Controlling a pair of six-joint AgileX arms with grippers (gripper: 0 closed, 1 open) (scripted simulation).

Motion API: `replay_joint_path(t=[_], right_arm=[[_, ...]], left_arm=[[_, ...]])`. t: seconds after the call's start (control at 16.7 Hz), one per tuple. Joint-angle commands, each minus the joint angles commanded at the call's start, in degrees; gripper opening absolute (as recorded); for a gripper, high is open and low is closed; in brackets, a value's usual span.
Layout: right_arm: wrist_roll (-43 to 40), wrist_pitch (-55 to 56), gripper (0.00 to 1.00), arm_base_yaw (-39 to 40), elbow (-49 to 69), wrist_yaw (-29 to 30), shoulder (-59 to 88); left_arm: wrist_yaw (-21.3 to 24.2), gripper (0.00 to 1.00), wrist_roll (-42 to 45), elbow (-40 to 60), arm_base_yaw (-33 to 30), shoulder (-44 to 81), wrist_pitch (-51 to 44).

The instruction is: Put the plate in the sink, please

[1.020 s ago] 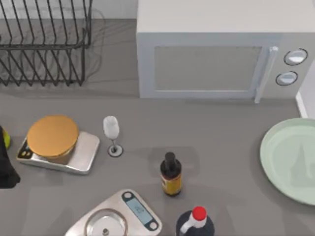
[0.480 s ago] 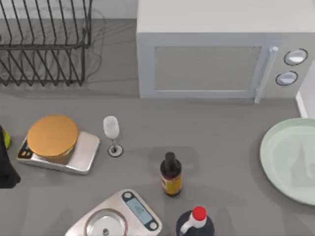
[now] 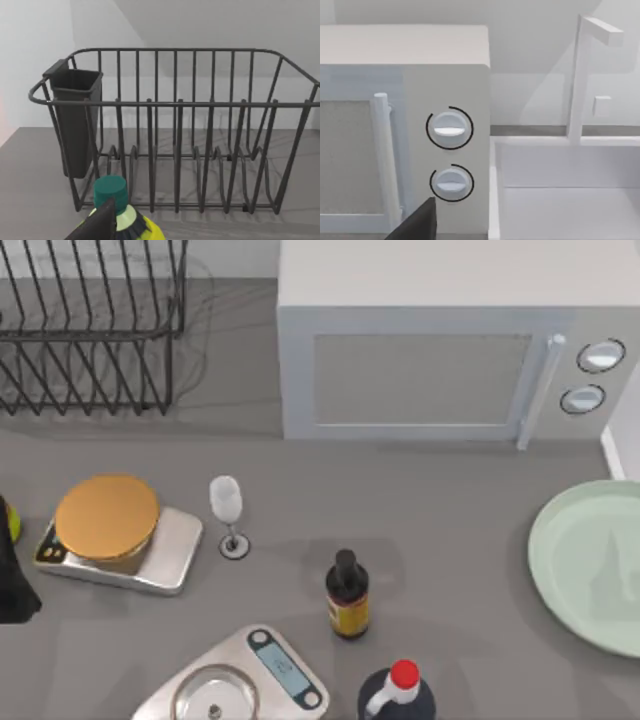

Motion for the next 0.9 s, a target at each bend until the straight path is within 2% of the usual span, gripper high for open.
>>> replay_joint_path(t=[0.36,0.9], right_arm=[[4.0,-11.15,1.0,3.86,13.71,0.01,16.32],[14.48,-40.32,1.0,13.96,49.46,0.02,66.03]], left_arm=[[0.0,1.0,0.0,0.0,0.0,0.0,0.0],[0.0,1.0,0.0,0.0,0.0,0.0,0.0]])
